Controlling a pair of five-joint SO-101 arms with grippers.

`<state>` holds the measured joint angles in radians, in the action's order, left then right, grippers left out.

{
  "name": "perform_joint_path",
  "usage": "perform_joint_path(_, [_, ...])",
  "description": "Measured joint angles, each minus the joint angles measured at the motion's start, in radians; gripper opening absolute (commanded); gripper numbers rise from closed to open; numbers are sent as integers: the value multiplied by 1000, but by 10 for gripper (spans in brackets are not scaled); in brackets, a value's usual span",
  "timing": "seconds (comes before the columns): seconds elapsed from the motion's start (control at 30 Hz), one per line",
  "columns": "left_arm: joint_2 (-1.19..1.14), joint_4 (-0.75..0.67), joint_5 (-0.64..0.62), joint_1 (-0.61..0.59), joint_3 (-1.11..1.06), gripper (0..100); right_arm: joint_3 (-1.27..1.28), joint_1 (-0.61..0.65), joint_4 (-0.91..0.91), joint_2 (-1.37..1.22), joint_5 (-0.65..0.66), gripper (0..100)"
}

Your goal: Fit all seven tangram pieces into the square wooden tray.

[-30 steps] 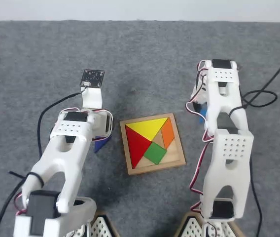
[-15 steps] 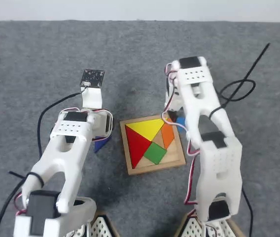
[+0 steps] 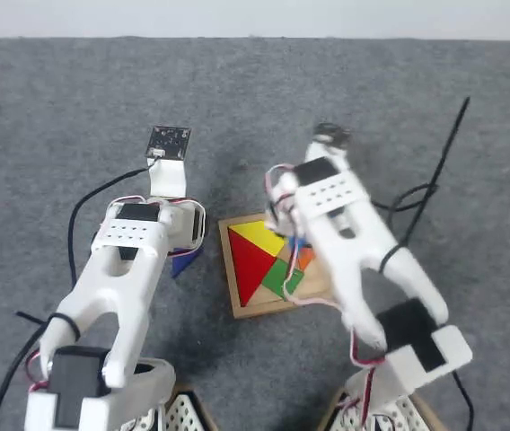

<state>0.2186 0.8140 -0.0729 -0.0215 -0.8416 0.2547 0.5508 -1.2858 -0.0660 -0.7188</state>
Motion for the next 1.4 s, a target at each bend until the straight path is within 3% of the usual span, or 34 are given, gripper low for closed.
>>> perform_joint_path(0.23, [0,0,0,0,0,165,6,109,21,-49,-37,62])
perform_joint_path(0.6, [0,0,15,0,0,165,-18,229,21,-133,-60,246])
perform_joint_path(0.77, [0,0,17,0,0,165,-35,227,5,-133,-60,233])
perform_joint_path(0.9, [0,0,21,0,0,164,-94,219,-49,-133,-55,133])
perform_joint_path(1.07, [28,2,21,-3,0,164,-147,61,-144,-63,87,54])
perform_joint_path(1.2, [112,107,52,-17,55,163,-120,-146,-155,92,241,6])
perform_joint_path(1.4, [256,302,189,63,86,163,195,-491,34,336,735,6])
